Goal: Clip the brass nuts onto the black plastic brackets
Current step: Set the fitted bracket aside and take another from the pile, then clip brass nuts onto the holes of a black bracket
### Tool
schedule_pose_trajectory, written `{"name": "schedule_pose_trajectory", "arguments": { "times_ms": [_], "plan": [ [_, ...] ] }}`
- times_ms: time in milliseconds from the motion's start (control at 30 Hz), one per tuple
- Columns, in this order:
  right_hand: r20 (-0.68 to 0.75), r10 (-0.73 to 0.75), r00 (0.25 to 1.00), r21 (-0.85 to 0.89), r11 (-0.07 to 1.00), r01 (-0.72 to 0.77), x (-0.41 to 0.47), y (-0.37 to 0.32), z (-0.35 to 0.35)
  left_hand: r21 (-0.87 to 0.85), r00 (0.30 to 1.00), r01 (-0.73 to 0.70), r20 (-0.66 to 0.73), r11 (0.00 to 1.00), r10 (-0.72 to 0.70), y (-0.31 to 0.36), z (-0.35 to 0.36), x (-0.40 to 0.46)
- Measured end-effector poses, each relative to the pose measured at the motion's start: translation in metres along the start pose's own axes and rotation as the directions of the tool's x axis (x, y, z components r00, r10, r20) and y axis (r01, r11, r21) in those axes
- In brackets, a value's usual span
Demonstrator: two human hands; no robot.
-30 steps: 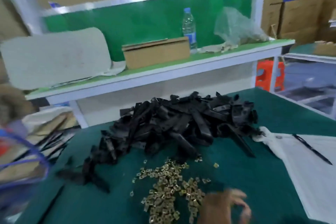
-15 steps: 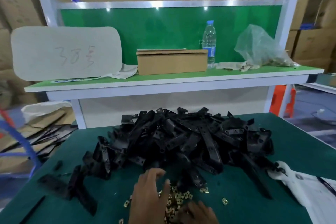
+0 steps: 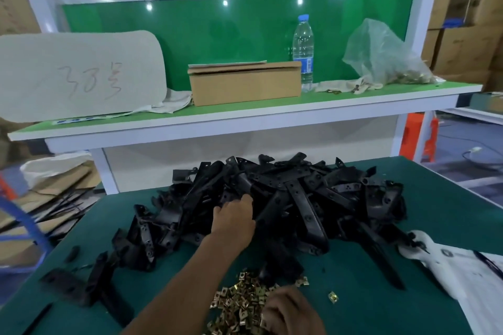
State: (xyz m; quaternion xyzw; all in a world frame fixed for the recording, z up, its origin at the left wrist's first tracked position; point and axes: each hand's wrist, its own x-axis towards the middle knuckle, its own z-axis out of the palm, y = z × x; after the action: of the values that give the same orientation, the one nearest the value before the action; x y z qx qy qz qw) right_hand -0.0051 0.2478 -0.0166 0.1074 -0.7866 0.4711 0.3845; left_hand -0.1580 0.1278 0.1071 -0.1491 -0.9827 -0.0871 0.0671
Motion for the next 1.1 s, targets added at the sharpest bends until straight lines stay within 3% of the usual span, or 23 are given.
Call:
{"name": "schedule_pose_trajectory", "arguments": {
  "times_ms": [33, 67, 133, 200, 267, 300, 367, 400, 467, 533, 567, 667, 733, 833, 900, 967, 1033, 1100],
  "plan": [
    [0.293, -0.056, 0.954, -0.069, 0.994, 0.08, -0.007, -0.006, 0.001, 0.006, 1.0, 0.001, 0.005, 1.0, -0.001, -0.002, 0.0, -0.002],
    [0.392, -0.065, 0.918, -0.116, 0.986, 0.119, -0.006, -0.006, 0.004, 0.002, 1.0, 0.001, -0.018, 1.0, -0.001, -0.003, -0.001, -0.006],
    [0.326, 0.253, 0.911, -0.178, 0.963, -0.203, 0.002, -0.009, -0.008, -0.054, 0.997, 0.014, -0.075, 0.998, -0.018, -0.007, 0.0, -0.012],
    [0.291, 0.511, 0.809, 0.019, 0.842, -0.539, 0.01, -0.015, -0.011, -0.157, 0.994, 0.061, -0.084, 0.986, -0.075, -0.012, 0.001, -0.017],
    [0.271, 0.651, 0.709, 0.144, 0.701, -0.699, 0.018, -0.019, -0.018, -0.309, 0.987, 0.123, -0.059, 0.943, -0.148, -0.021, -0.001, -0.024],
    [0.309, 0.704, 0.639, 0.218, 0.602, -0.768, 0.022, -0.016, -0.019, -0.393, 0.982, 0.147, -0.051, 0.908, -0.181, -0.026, -0.002, -0.029],
    [0.393, 0.779, 0.488, 0.463, 0.291, -0.837, 0.03, -0.014, -0.021, -0.581, 0.964, 0.205, -0.02, 0.788, -0.265, -0.037, -0.005, -0.043],
    [0.432, 0.803, 0.41, 0.554, 0.123, -0.824, 0.032, -0.014, -0.021, -0.673, 0.952, 0.241, 0.023, 0.699, -0.306, -0.042, -0.006, -0.053],
    [0.496, 0.801, 0.336, 0.614, -0.049, -0.788, 0.034, -0.014, -0.025, -0.846, 0.919, 0.319, 0.166, 0.428, -0.359, -0.05, -0.004, -0.075],
    [0.534, 0.777, 0.334, 0.607, -0.078, -0.791, 0.034, -0.016, -0.026, -0.931, 0.889, 0.357, 0.312, 0.082, -0.335, -0.053, -0.002, -0.101],
    [0.543, 0.77, 0.334, 0.593, -0.07, -0.802, 0.034, -0.016, -0.026, -0.929, 0.879, 0.366, 0.361, -0.044, -0.311, -0.053, 0.002, -0.115],
    [0.537, 0.757, 0.373, 0.573, -0.003, -0.82, 0.031, -0.018, -0.024, -0.885, 0.877, 0.379, 0.437, -0.272, -0.2, -0.047, 0.015, -0.16],
    [0.53, 0.744, 0.408, 0.582, 0.031, -0.813, 0.028, -0.017, -0.023, -0.887, 0.916, 0.315, 0.377, -0.337, -0.137, -0.039, 0.026, -0.178],
    [0.529, 0.741, 0.414, 0.567, 0.054, -0.822, 0.027, -0.017, -0.021, -0.926, 0.955, 0.259, 0.289, -0.274, -0.072, -0.03, 0.025, -0.183],
    [0.542, 0.718, 0.436, 0.573, 0.063, -0.817, 0.029, -0.02, -0.024, -0.832, 0.947, 0.299, 0.321, -0.467, 0.035, -0.026, 0.019, -0.18],
    [0.566, 0.689, 0.453, 0.566, 0.076, -0.821, 0.03, -0.022, -0.028, -0.657, 0.901, 0.434, 0.326, -0.616, 0.288, -0.023, 0.017, -0.197],
    [0.564, 0.677, 0.473, 0.557, 0.111, -0.823, 0.027, -0.022, -0.029, -0.616, 0.874, 0.484, 0.384, -0.622, 0.299, -0.031, 0.024, -0.197],
    [0.542, 0.679, 0.495, 0.566, 0.141, -0.813, 0.024, -0.022, -0.025, -0.704, 0.904, 0.425, 0.364, -0.568, 0.226, -0.037, 0.036, -0.195]
  ]
}}
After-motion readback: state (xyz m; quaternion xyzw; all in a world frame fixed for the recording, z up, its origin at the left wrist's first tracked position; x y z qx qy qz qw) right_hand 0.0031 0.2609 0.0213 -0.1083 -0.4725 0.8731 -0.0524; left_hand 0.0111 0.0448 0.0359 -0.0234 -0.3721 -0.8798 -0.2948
